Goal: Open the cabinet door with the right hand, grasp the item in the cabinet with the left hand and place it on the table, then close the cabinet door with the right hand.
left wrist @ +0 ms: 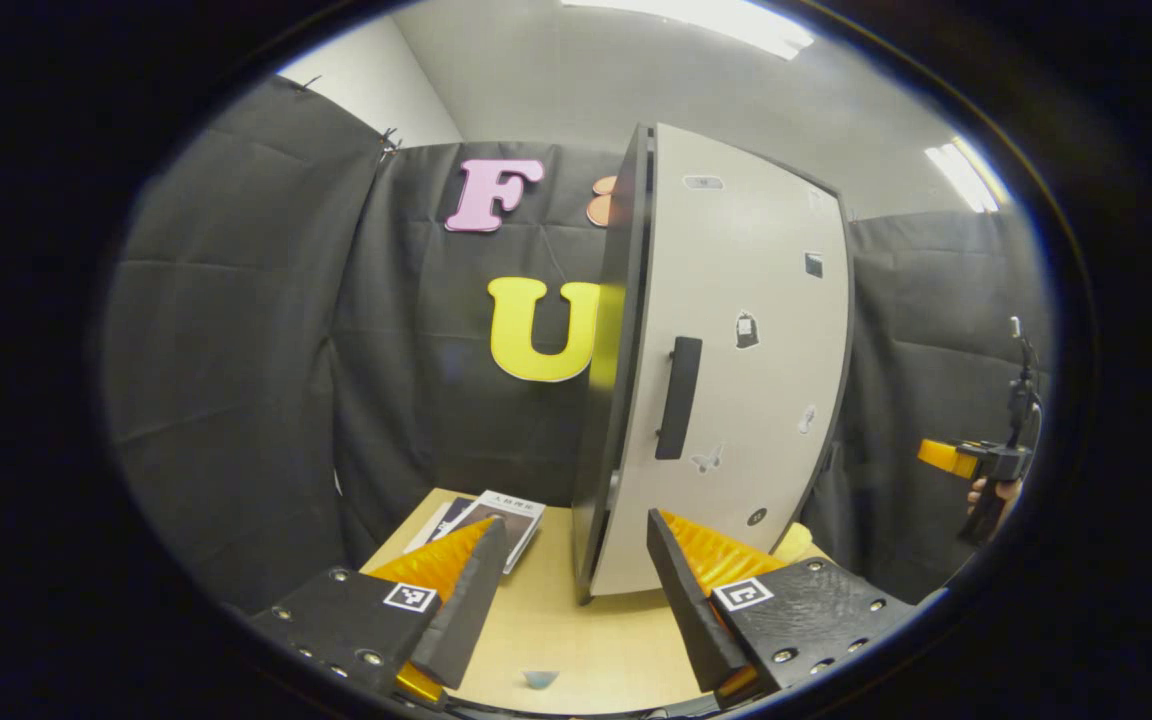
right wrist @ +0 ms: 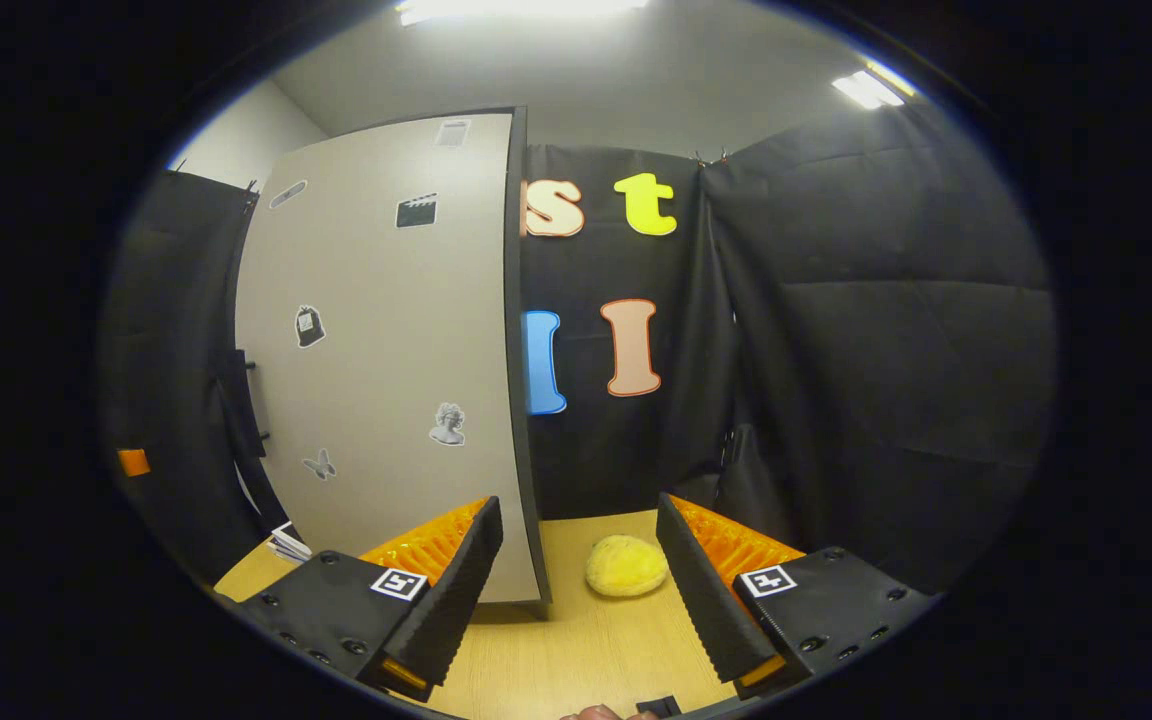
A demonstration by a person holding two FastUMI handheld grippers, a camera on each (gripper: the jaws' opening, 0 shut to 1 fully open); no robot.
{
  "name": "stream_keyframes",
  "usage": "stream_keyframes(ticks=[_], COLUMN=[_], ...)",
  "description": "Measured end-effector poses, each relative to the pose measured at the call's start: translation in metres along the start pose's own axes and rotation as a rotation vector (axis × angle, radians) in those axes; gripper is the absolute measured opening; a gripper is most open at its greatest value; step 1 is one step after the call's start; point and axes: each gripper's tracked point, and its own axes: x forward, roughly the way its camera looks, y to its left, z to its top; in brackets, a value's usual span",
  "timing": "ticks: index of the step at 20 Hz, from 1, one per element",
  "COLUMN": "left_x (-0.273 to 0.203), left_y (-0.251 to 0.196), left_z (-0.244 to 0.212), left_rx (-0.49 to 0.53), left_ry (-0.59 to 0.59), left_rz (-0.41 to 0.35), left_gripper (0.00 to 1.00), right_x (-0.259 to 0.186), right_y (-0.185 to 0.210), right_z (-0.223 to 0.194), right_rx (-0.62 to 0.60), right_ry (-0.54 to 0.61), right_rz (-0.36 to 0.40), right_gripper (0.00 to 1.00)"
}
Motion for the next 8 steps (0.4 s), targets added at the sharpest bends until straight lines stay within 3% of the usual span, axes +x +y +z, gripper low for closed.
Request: stream_keyframes(ticks=[8], left_x=[0.005], left_y=[0.008], left_z=[-0.018], left_rx=[0.066], left_ry=[0.032], left_rz=[0.022], left_gripper=[0.84], right_x=[-0.004], right_y=[0.015], right_z=[0.004], right_rx=[0.055], right_ry=[0.009], right_rz=[0.001], right_gripper=[0.98])
